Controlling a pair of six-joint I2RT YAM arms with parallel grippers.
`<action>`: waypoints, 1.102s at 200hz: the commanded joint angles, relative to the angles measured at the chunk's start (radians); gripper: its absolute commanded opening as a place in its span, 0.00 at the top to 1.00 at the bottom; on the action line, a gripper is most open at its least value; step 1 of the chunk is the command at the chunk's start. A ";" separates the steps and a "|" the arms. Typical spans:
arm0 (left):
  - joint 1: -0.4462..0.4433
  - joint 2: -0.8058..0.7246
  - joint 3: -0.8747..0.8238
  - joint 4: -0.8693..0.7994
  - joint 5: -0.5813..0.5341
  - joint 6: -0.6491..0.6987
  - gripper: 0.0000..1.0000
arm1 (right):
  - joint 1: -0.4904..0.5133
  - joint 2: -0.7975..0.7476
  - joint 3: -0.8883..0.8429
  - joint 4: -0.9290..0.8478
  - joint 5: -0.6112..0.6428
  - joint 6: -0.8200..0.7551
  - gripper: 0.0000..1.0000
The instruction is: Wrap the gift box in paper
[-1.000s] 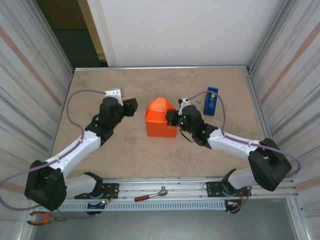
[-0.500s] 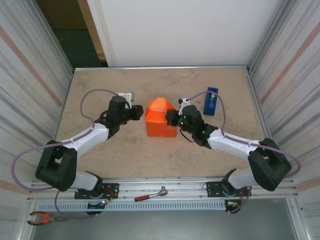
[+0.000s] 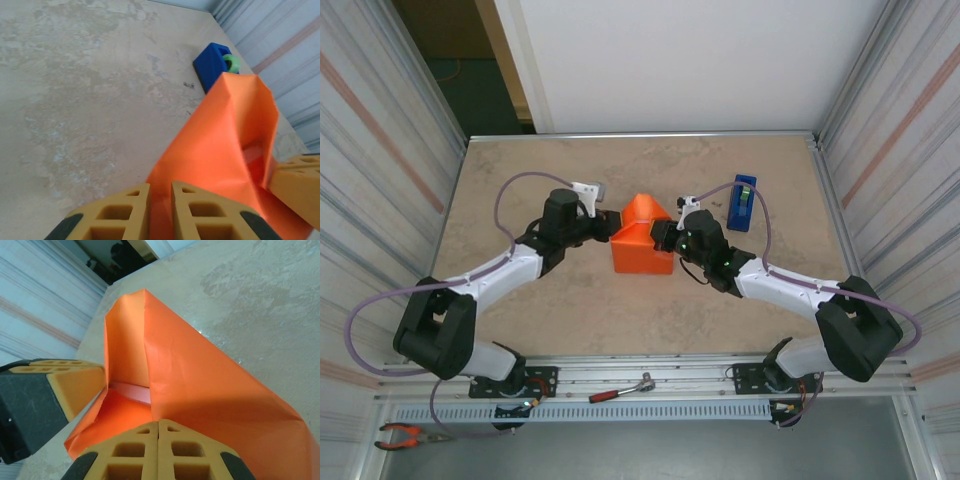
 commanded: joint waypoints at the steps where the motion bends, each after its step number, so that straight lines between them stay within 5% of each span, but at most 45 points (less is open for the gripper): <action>1: -0.022 -0.035 0.010 0.017 0.039 0.036 0.81 | 0.016 0.064 -0.043 -0.217 -0.043 0.038 1.00; 86: -0.118 -0.025 0.019 -0.066 -0.046 0.085 0.84 | 0.017 0.062 -0.038 -0.219 -0.046 0.041 1.00; 154: -0.217 -0.035 -0.064 -0.023 -0.297 0.043 0.84 | 0.024 0.059 -0.037 -0.218 -0.045 0.047 1.00; 220: -0.172 -0.192 -0.049 0.002 -0.225 0.019 0.82 | 0.026 0.055 -0.037 -0.224 -0.041 0.048 1.00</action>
